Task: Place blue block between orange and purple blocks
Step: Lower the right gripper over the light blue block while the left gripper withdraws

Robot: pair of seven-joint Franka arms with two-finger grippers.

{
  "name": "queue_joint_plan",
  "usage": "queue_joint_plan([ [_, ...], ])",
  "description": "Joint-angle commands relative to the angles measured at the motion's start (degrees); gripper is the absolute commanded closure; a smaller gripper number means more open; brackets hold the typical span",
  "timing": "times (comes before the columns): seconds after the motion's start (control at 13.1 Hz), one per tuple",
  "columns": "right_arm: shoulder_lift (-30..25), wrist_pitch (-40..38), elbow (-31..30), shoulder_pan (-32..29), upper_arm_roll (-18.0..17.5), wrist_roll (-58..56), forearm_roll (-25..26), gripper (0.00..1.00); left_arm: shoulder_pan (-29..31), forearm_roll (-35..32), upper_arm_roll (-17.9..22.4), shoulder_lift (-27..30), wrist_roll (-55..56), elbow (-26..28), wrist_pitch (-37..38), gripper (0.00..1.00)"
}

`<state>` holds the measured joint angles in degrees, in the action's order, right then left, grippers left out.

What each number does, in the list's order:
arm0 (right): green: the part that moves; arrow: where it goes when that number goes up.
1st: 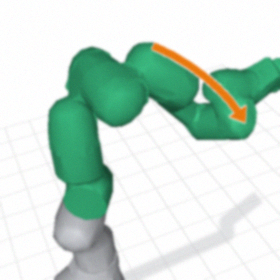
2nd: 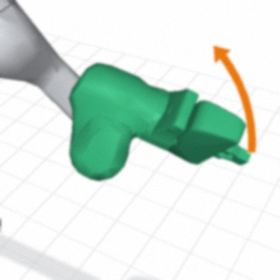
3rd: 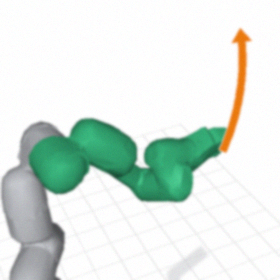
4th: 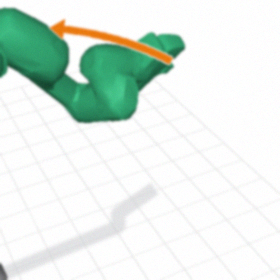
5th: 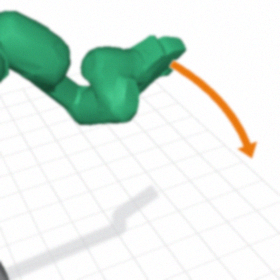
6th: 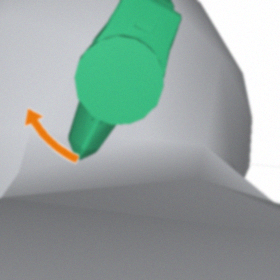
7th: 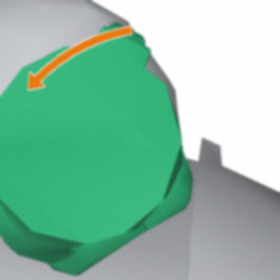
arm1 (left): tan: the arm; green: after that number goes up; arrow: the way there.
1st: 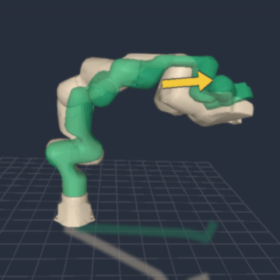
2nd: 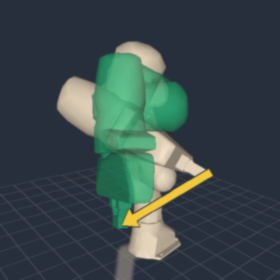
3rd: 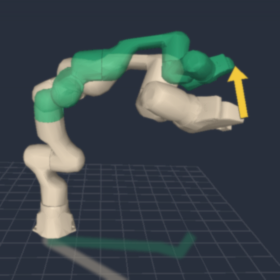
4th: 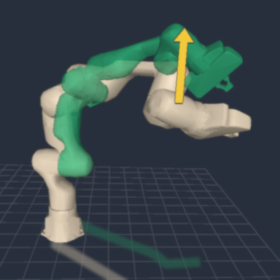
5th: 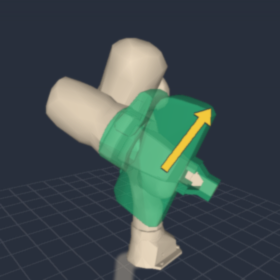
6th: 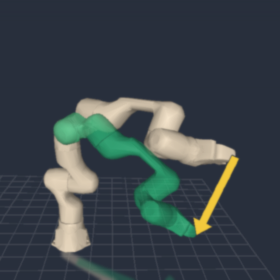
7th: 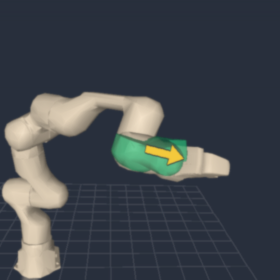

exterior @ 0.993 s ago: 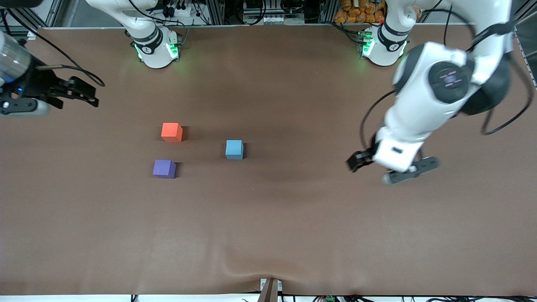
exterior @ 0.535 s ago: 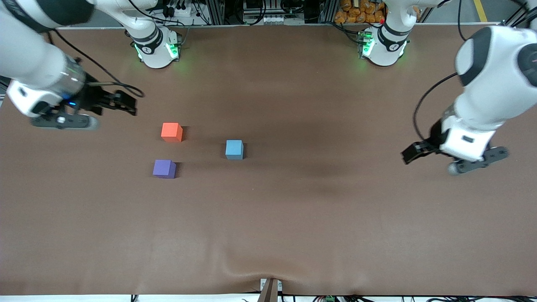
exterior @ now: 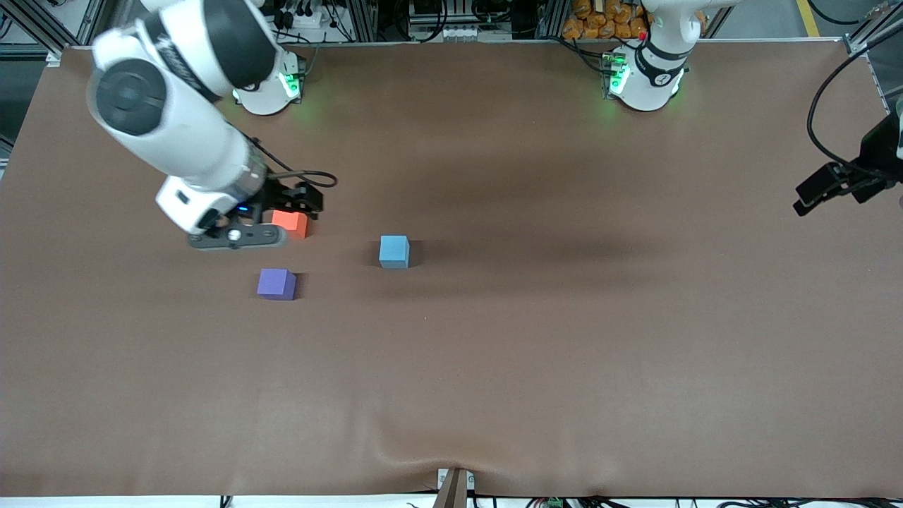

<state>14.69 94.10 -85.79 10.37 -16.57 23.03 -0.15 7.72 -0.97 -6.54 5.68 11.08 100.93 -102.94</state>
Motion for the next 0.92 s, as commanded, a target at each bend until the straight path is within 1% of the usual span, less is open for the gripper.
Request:
queue_joint_plan([
  [0.0,3.41,1.95,0.37,1.85,-0.04,3.57,1.46,0.0,0.1,0.45,-0.05,0.66,-0.79,-0.02,0.29,0.0],
  [0.15,4.03,6.95,-3.14,3.51,0.04,6.32,1.55,0.0,0.1,-0.08,-0.14,-0.92,-1.49,-1.6,0.29,0.0],
  [0.23,4.47,8.45,-4.2,3.61,0.04,6.24,1.55,0.0,-0.07,-0.08,-0.14,-2.67,-1.58,-3.18,0.29,0.0],
  [0.38,6.83,8.99,-4.3,4.65,-0.04,5.88,1.46,0.0,0.1,0.44,-0.06,-5.13,-2.98,-5.9,-0.06,0.0],
  [0.46,7.89,9.69,-4.47,6.05,0.04,5.88,1.55,0.0,-1.47,-0.17,1.34,-5.67,-5.08,-6.96,0.02,0.0],
  [0.53,8.77,11.52,-5.61,6.42,0.04,5.88,1.64,0.0,-5.31,-0.26,5.18,-5.59,-6.06,-6.97,0.2,0.0],
  [0.61,9.21,14.41,-7.36,7.12,0.04,5.8,1.73,0.0,-6.74,-0.26,7.83,-5.5,-7.2,-6.97,0.37,0.0],
  [0.76,9.3,21.35,-12.62,8.0,0.04,5.79,2.42,0.0,-6.67,-0.17,8.03,-5.33,-10.8,-7.24,1.25,0.0],
  [0.84,9.39,25.56,-15.52,8.79,0.04,5.79,2.78,0.0,-6.67,-0.17,8.03,-4.63,-10.64,-7.24,1.34,0.0],
])
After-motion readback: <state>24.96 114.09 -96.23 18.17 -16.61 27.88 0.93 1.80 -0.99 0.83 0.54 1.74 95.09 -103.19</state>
